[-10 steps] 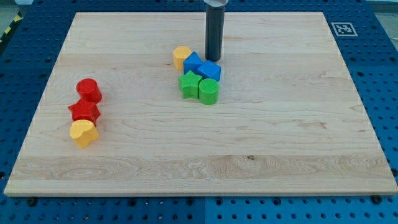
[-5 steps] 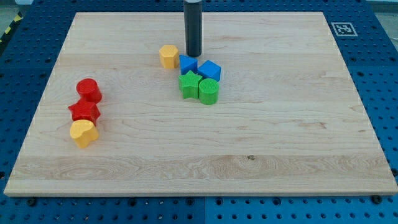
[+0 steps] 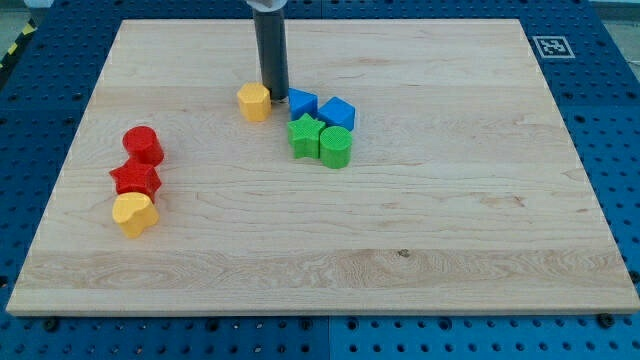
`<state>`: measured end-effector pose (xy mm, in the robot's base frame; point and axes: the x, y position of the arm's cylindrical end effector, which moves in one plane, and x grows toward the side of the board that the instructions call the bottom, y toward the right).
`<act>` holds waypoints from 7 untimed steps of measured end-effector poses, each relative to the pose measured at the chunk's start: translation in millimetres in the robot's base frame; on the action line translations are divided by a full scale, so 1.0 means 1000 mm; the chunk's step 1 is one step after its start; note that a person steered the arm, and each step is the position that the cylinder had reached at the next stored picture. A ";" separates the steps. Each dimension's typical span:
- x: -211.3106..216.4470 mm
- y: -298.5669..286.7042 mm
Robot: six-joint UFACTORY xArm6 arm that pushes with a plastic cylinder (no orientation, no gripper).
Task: Place the yellow hexagon into the red circle
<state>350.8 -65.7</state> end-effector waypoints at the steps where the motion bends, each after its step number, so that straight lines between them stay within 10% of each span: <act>1: 0.013 -0.016; 7: 0.068 -0.068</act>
